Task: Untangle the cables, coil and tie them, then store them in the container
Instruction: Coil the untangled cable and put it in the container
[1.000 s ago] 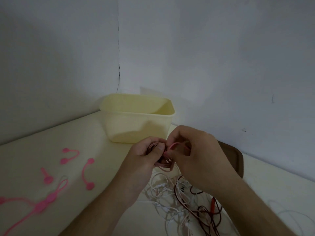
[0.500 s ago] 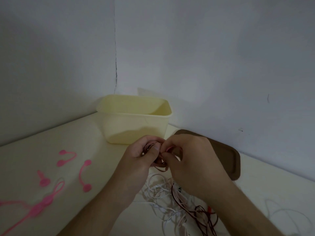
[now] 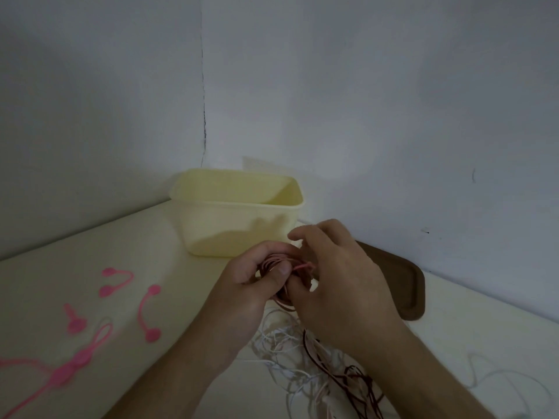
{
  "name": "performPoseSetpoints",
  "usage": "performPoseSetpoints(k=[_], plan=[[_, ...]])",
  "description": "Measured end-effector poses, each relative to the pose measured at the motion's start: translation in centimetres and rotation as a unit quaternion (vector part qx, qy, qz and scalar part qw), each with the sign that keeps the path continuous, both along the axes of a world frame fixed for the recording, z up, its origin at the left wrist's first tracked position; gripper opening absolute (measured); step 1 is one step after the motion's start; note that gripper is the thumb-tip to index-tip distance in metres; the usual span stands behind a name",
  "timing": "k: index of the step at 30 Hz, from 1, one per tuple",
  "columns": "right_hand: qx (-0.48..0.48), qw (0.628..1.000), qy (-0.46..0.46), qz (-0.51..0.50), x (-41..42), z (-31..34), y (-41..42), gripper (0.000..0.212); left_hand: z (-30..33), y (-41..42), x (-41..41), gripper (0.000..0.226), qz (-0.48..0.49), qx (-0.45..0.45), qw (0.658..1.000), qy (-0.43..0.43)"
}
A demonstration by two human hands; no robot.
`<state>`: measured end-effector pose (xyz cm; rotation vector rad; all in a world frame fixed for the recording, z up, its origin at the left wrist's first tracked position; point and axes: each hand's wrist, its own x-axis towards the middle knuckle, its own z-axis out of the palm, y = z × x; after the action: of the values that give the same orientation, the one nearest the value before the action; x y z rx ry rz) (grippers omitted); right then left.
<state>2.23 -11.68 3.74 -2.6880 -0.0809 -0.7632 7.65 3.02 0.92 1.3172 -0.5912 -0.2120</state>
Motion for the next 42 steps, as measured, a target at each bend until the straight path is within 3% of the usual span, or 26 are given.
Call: performPoseSetpoints(k=[6,12,21,29,37,42], plan=[[0.013,0.998,0.055,0.033,0.3,0.4,-1.0,0.029,0.1,0.1,-0.2,0.025,-0.002,0.035,0.998,-0.043],[0.062,0.988,0.127,0.062,0.1,1.5,-1.9,0.034,-0.1,0.2,-0.3,0.02,-0.048,0.021,0.998,-0.035],[0.126,0.986,0.1,0.049,0.3,1.0,-1.9,0.018,0.3,-0.1,-0.6,0.017,-0.001,0.009,0.999,-0.042],[0.164,0.978,0.119,0.058,0.2,1.1,-1.9,0.02,-0.4,-0.5,-0.1,0.011,0.044,0.048,0.995,-0.073],[0.375,0.904,0.164,0.125,-0.3,2.5,-2.9,0.015,-0.6,-0.2,0.0,0.019,0.106,0.086,0.984,-0.111],[0.355,0.926,0.117,0.062,0.2,1.9,-2.6,0.014,-0.6,-0.1,-0.4,0.014,0.094,0.069,0.984,-0.138]])
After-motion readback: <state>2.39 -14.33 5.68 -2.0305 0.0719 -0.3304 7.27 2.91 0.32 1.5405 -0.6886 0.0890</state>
